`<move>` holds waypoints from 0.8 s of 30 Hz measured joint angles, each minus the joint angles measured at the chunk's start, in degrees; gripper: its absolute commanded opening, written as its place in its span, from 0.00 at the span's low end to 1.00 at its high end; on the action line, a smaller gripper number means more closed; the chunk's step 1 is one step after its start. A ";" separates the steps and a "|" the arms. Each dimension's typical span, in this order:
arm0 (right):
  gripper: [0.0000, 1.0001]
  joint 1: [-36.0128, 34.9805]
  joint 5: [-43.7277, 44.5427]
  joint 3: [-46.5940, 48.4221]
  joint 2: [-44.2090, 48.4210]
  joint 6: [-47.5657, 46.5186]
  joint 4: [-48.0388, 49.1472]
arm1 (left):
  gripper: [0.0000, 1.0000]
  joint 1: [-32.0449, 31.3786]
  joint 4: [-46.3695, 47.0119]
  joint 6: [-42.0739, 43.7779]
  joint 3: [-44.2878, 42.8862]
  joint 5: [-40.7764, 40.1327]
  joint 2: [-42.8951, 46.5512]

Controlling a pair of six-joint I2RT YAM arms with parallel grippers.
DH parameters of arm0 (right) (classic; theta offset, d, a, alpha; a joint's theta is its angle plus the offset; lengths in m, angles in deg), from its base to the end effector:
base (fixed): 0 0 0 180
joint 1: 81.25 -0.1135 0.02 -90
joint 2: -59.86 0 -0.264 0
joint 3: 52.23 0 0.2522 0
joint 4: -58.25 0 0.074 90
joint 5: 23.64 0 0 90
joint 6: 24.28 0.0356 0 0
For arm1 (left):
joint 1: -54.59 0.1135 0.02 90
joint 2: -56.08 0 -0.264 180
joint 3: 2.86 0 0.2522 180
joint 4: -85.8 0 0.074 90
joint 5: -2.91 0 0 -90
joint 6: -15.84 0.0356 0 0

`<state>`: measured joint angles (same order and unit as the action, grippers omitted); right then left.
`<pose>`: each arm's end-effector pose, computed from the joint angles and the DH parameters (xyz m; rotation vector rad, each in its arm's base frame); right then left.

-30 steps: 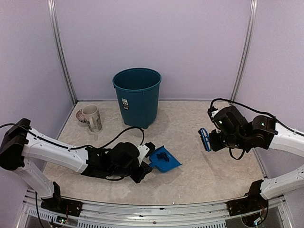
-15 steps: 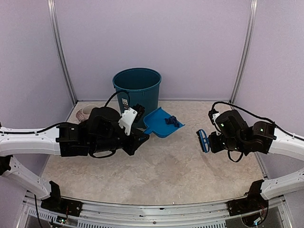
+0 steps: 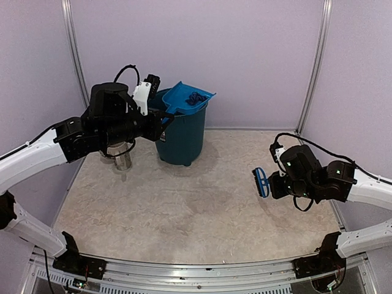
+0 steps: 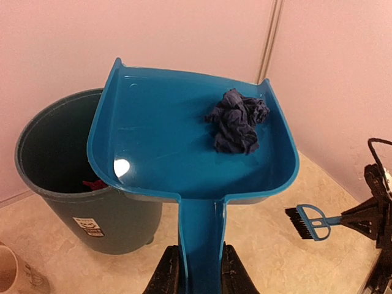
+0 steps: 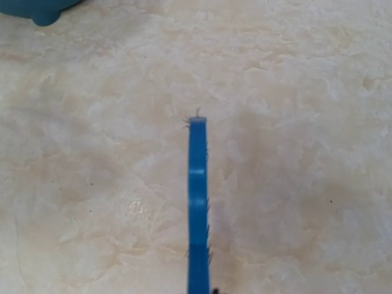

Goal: Sweep away the paper scraps from the table
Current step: Dump the paper scraps into the trash bin.

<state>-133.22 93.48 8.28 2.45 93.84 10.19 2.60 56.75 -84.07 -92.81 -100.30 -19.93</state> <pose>0.1387 0.1510 0.2749 -0.2444 2.2442 0.1845 0.1948 -0.2360 0.4021 0.5125 1.7905 -0.5464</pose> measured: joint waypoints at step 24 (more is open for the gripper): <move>0.00 0.02 -0.13 -2.56 1.75 -0.46 2.84 | 0.00 7.04 -11.80 21.46 -24.81 -32.30 -23.93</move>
<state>-133.20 93.35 5.72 4.20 93.38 13.03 9.64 44.95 -62.61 -117.61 -132.61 -43.86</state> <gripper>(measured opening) 0.040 0.145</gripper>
